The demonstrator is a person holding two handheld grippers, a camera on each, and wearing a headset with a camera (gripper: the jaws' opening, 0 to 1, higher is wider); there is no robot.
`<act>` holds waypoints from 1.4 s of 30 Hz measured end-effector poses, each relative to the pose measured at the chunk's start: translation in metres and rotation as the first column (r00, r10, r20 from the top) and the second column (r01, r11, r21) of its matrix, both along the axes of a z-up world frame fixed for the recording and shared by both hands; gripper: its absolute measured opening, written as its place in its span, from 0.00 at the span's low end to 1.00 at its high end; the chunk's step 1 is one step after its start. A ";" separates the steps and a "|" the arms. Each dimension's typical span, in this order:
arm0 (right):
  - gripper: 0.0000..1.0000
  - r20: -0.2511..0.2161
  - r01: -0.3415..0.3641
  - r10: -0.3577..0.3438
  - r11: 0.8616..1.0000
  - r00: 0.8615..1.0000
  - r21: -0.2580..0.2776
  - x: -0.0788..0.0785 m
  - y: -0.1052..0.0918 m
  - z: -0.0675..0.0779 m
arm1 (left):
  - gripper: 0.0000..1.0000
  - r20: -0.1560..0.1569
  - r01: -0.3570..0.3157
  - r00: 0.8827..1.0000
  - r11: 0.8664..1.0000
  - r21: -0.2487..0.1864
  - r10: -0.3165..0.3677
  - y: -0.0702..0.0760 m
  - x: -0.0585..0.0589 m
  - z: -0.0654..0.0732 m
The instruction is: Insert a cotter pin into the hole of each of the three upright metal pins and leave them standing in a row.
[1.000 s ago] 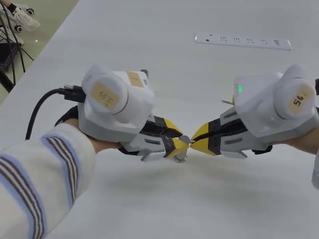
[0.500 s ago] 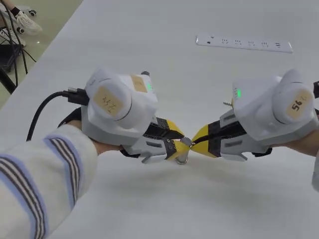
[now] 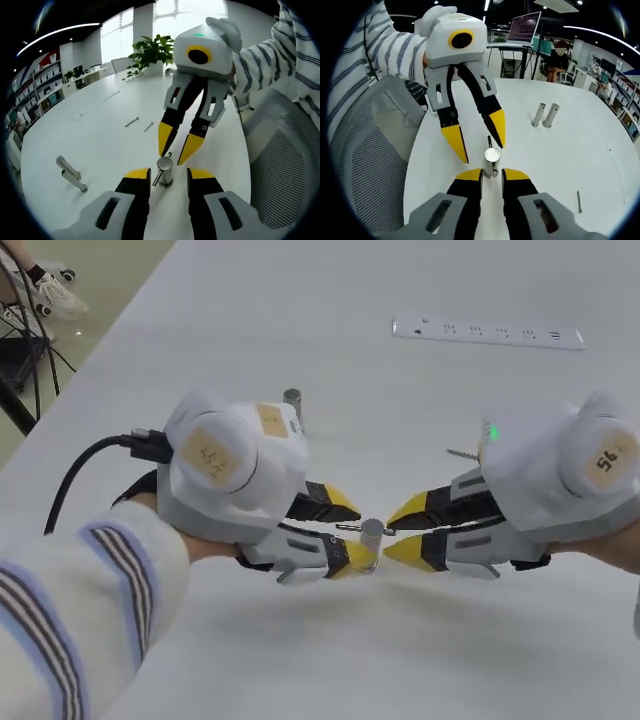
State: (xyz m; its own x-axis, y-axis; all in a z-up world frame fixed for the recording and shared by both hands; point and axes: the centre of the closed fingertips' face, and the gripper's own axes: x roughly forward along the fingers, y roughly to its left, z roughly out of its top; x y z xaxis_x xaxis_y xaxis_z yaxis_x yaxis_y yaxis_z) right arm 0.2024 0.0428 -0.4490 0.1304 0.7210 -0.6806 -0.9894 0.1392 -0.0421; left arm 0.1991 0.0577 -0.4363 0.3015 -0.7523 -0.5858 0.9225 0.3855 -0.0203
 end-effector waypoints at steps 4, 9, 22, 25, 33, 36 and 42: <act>0.11 -0.024 0.073 -0.072 0.995 0.997 0.072 -0.002 0.004 -0.001 | 0.33 -0.025 -0.026 0.999 0.999 -0.019 0.026 0.006 -0.007 -0.003; 0.15 -0.090 0.144 -0.134 0.982 0.987 0.120 -0.005 0.008 -0.006 | 0.44 -0.058 -0.083 0.995 0.993 -0.079 0.079 0.012 -0.012 -0.001; 0.16 -0.191 0.286 -0.250 0.938 0.949 0.197 0.002 0.019 -0.019 | 0.73 -0.118 -0.225 0.971 0.960 -0.166 0.207 0.031 -0.019 0.001; 0.16 -0.189 0.296 -0.258 0.930 0.948 0.219 0.003 0.023 -0.019 | 0.82 -0.120 -0.245 0.967 0.955 -0.169 0.227 0.033 -0.020 -0.001; 0.11 -0.167 0.301 -0.267 0.926 0.949 0.230 0.006 0.030 -0.022 | 0.93 -0.127 -0.256 0.963 0.949 -0.182 0.235 0.031 -0.021 -0.001; 0.11 -0.157 0.293 -0.262 0.928 0.952 0.228 0.007 0.030 -0.022 | 0.94 -0.131 -0.250 0.965 0.951 -0.180 0.229 0.029 -0.022 -0.002; 0.09 -0.076 0.211 -0.199 0.953 0.977 0.216 0.007 0.031 -0.021 | 0.94 -0.147 -0.247 0.964 0.953 -0.174 0.223 0.028 -0.024 -0.006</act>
State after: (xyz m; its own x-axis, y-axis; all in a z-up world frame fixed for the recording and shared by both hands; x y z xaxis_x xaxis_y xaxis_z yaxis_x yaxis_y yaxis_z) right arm 0.2094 0.0739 -0.4705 0.2589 0.8160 -0.5169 -0.9386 0.3388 0.0647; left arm 0.1748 0.0860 -0.4424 0.4171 -0.7691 -0.4841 0.7917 0.5691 -0.2220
